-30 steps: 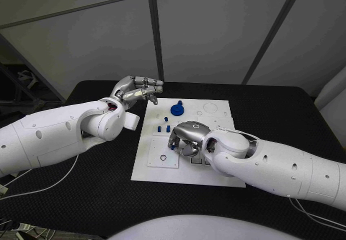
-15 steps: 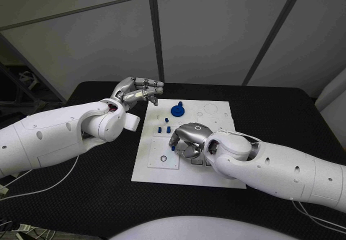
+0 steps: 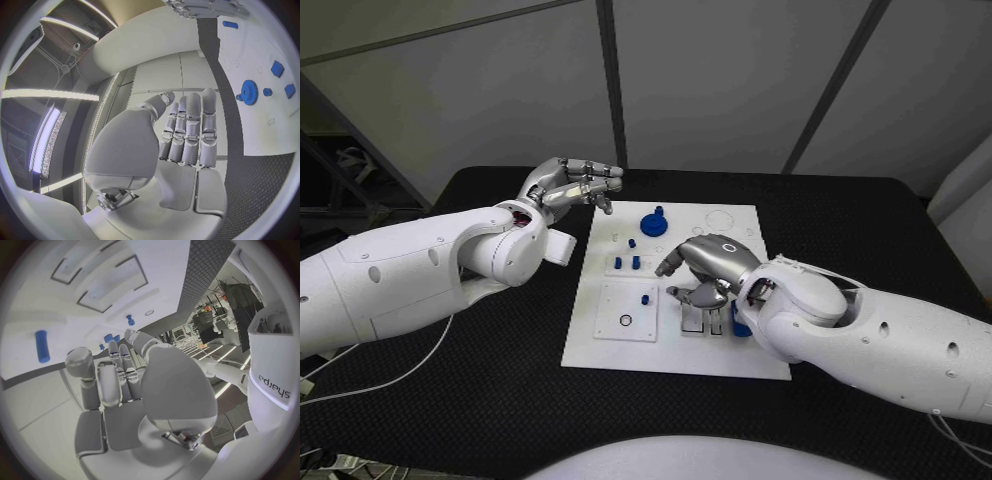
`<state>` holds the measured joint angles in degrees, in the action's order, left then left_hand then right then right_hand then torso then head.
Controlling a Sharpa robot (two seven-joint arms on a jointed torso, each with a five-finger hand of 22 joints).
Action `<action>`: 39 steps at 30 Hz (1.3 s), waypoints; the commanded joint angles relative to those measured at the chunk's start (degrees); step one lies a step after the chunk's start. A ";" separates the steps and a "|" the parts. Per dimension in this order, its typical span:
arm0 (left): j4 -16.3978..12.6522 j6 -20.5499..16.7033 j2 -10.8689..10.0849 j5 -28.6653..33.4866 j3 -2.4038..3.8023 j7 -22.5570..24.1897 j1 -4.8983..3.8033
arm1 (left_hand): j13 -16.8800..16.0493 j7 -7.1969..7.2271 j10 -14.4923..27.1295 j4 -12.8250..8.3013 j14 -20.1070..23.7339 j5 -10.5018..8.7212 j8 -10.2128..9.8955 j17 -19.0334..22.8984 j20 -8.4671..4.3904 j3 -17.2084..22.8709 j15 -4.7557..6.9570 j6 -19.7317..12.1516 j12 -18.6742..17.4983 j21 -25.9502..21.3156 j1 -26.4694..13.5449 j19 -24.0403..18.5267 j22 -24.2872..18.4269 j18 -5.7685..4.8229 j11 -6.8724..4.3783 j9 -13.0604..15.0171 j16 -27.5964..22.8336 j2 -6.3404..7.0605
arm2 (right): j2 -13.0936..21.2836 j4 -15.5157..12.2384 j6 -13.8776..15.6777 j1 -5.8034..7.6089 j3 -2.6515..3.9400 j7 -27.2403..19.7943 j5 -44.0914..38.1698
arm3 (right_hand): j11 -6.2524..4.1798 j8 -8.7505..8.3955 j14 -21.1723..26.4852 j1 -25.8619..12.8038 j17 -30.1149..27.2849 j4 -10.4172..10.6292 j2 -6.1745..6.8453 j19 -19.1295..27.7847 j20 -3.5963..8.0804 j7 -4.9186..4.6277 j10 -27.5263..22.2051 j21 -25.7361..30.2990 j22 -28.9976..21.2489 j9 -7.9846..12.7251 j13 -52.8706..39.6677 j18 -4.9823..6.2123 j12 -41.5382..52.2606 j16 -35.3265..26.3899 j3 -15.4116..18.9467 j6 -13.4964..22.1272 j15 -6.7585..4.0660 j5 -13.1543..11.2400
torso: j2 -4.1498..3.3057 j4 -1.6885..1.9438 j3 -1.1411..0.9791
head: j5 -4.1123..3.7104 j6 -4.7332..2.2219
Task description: Assemble the parts on the task board
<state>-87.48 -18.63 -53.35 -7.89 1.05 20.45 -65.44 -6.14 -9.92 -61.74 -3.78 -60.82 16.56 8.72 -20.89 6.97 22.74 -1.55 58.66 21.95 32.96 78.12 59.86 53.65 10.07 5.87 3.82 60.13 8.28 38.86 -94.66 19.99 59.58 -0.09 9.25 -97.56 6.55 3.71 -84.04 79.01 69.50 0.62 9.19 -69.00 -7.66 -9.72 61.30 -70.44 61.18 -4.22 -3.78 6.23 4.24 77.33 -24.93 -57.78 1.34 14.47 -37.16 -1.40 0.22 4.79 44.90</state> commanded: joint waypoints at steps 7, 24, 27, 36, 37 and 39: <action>0.42 1.16 0.22 0.11 0.00 0.11 0.01 | -0.08 -0.13 0.32 -0.06 0.44 -0.08 -0.34 0.10 0.11 -0.33 0.00 -0.38 0.41 -0.40 0.36 -0.31 -0.09 0.26 -0.03 -0.04 -0.21 -0.37 | 5.16 -0.28 -3.09 2.07 2.90 1.65 2.03 | -0.12 0.16 -1.70 -0.08 -0.85 -0.11 0.48 1.14 0.02 0.34 -0.80 0.90 -0.91 -0.07 -0.08 0.76 0.77 -0.83 0.62 0.21 0.23 -0.08 | -0.05 -0.01 0.06 | -0.70 -0.60; 0.49 1.47 0.35 0.11 -0.01 0.06 0.23 | -0.10 -0.12 0.31 -0.08 0.46 -0.09 -0.30 0.12 0.13 -0.35 0.00 -0.35 0.49 -0.42 0.40 -0.33 -0.09 0.26 -0.05 -0.02 -0.22 -0.41 | 5.53 2.81 -10.43 2.62 3.45 3.12 -0.29 | 0.01 -0.01 -1.27 0.18 -1.94 0.02 0.84 2.01 -0.05 0.94 -2.56 1.87 -1.98 0.07 0.02 0.95 1.16 -1.37 1.85 1.15 0.33 -0.71 | -0.13 0.12 0.07 | -0.73 -0.60; 0.44 1.47 0.30 0.11 -0.01 0.06 0.23 | -0.10 -0.12 0.31 -0.08 0.46 -0.09 -0.30 0.12 0.13 -0.35 0.00 -0.35 0.49 -0.42 0.40 -0.33 -0.09 0.26 -0.05 -0.02 -0.22 -0.41 | 5.26 3.31 -11.98 2.62 3.44 3.60 -0.57 | 0.02 0.01 -1.22 0.19 -2.08 0.10 0.78 2.08 -0.07 1.03 -2.64 1.96 -2.08 0.07 0.00 0.97 1.31 -1.43 2.03 1.19 0.34 -0.90 | -0.09 0.13 0.12 | -0.78 -0.53; 0.44 1.48 0.33 0.11 -0.01 0.10 0.24 | -0.10 -0.12 0.31 -0.08 0.46 -0.09 -0.30 0.12 0.13 -0.35 0.00 -0.35 0.49 -0.42 0.40 -0.33 -0.09 0.26 -0.05 -0.02 -0.22 -0.41 | 4.41 4.43 -14.60 2.61 3.43 4.48 -1.19 | -0.41 0.44 -1.37 0.71 -1.94 0.48 -0.10 1.65 0.11 0.90 -1.25 1.82 -1.79 -0.16 -0.22 0.92 3.05 -1.09 2.17 0.33 0.02 -1.25 | -0.04 0.13 0.05 | -0.80 -0.47; 0.44 1.48 0.33 0.11 -0.01 0.10 0.24 | -0.10 -0.12 0.31 -0.08 0.46 -0.09 -0.30 0.12 0.13 -0.35 0.00 -0.35 0.49 -0.42 0.40 -0.33 -0.09 0.26 -0.05 -0.02 -0.22 -0.41 | 4.29 4.55 -14.70 2.61 3.43 4.52 -1.23 | -0.49 0.54 -1.44 0.81 -1.84 0.52 -0.25 1.47 0.17 0.87 -0.91 1.69 -1.61 -0.21 -0.24 0.88 3.33 -0.98 2.06 0.08 -0.05 -1.28 | -0.05 0.15 0.05 | -0.80 -0.49; 0.45 1.48 0.35 0.11 -0.01 0.11 0.24 | -0.10 -0.12 0.31 -0.08 0.46 -0.09 -0.30 0.12 0.13 -0.35 0.00 -0.35 0.49 -0.42 0.40 -0.33 -0.09 0.26 -0.05 -0.02 -0.22 -0.41 | 4.02 4.81 -14.75 2.61 3.42 4.52 -1.30 | -0.77 0.80 -1.66 1.09 -1.48 0.64 -0.69 0.80 0.36 0.79 0.68 1.15 -0.90 -0.36 -0.39 0.73 4.27 -0.63 1.64 -0.63 -0.31 -1.38 | -0.09 0.16 0.05 | -0.81 -0.48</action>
<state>-86.97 -17.81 -53.03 -7.87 1.00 20.33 -65.14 -6.18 -9.92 -61.75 -3.78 -60.82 16.56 8.72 -20.85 6.97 22.74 -1.55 58.66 22.18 32.74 78.35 59.87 53.65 10.07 5.87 3.82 60.13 8.05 42.99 -89.93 7.23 62.09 3.30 13.20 -97.97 5.84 4.24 -84.04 79.93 67.91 1.06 8.73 -67.67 -7.23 -8.92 61.48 -68.99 60.04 -4.52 -4.09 6.23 8.21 76.54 -23.12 -58.12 1.33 13.47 -37.24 -1.25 0.30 4.02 44.43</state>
